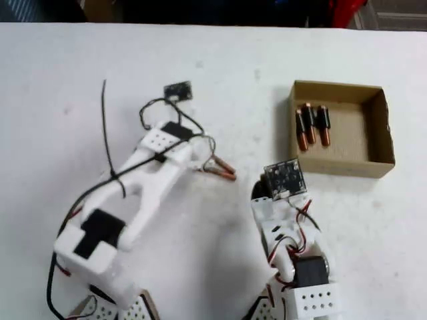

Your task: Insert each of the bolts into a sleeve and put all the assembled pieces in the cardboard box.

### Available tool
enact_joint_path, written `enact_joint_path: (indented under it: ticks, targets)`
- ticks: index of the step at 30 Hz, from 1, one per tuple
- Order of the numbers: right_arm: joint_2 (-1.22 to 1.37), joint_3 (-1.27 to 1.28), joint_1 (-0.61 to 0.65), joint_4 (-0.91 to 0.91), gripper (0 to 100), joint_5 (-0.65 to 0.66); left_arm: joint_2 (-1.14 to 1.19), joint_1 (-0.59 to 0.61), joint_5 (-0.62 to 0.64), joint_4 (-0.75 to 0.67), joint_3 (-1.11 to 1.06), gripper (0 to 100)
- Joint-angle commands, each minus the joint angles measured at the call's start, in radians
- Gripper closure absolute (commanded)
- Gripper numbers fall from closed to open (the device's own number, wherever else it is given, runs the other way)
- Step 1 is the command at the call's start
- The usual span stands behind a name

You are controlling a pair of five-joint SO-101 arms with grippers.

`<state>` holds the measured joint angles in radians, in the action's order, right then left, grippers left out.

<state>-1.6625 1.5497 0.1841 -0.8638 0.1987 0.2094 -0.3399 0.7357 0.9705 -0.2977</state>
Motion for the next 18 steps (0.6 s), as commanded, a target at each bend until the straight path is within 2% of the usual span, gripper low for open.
enact_joint_path:
  ticks: [1,12,18]
  targets:
    - [-0.012,-0.005,-0.007,0.021,98.2,-0.002,0.024,-0.01,0.06,0.015,0.086,77]
    - [-0.012,-0.005,-0.007,0.021,98.2,-0.002,0.127,-0.002,0.224,0.051,0.152,76]
    - [-0.012,-0.005,-0.005,0.021,98.2,-0.002,0.116,-0.005,0.239,0.052,0.147,76]
